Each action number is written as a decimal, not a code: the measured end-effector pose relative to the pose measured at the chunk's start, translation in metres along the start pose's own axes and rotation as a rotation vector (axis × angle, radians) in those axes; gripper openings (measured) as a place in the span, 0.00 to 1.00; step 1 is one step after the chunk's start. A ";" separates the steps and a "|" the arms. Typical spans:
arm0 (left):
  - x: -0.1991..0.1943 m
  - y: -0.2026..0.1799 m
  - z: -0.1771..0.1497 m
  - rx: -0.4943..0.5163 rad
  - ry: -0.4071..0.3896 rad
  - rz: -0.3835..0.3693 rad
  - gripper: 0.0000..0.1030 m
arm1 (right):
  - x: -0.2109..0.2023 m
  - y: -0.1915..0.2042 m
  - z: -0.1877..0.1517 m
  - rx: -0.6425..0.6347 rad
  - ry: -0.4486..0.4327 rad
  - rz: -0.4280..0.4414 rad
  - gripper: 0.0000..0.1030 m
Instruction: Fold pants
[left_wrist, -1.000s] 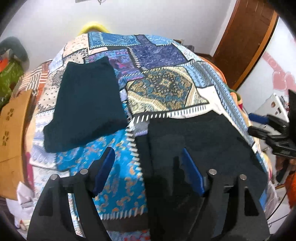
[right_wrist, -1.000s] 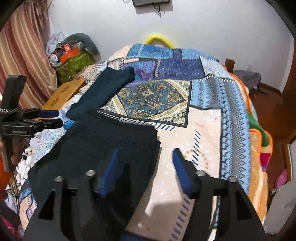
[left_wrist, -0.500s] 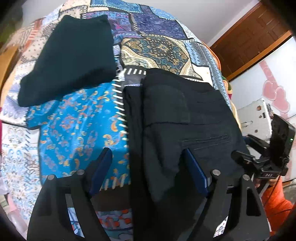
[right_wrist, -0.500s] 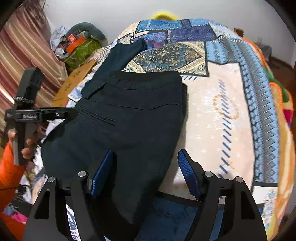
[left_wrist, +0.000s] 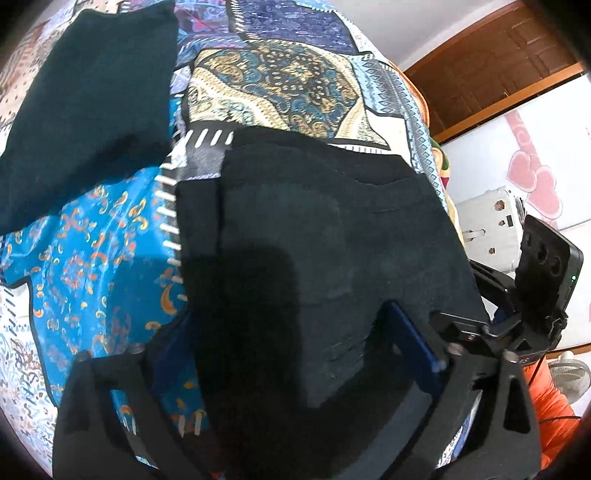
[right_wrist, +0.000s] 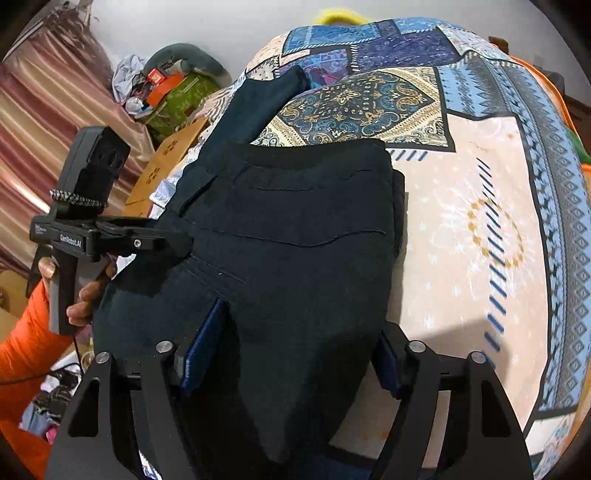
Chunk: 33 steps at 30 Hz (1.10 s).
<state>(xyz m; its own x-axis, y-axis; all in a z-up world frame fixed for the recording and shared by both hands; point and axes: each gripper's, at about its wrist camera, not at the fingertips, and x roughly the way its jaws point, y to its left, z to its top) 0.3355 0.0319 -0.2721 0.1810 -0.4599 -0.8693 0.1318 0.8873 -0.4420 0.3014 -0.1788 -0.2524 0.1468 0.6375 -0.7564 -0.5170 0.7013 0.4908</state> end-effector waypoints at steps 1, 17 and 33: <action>-0.003 -0.005 -0.001 0.019 -0.003 0.012 0.83 | -0.001 0.000 0.001 -0.003 0.001 0.003 0.54; -0.075 -0.081 -0.082 0.348 -0.236 0.233 0.31 | -0.056 0.074 -0.020 -0.217 -0.153 -0.107 0.24; -0.200 -0.039 -0.030 0.280 -0.589 0.373 0.29 | -0.063 0.135 0.084 -0.331 -0.383 -0.057 0.20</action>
<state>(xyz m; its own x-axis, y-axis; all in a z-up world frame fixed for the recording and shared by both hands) 0.2653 0.0908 -0.0875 0.7433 -0.1429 -0.6535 0.1883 0.9821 -0.0006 0.2935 -0.0977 -0.1020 0.4489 0.7157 -0.5350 -0.7295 0.6393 0.2432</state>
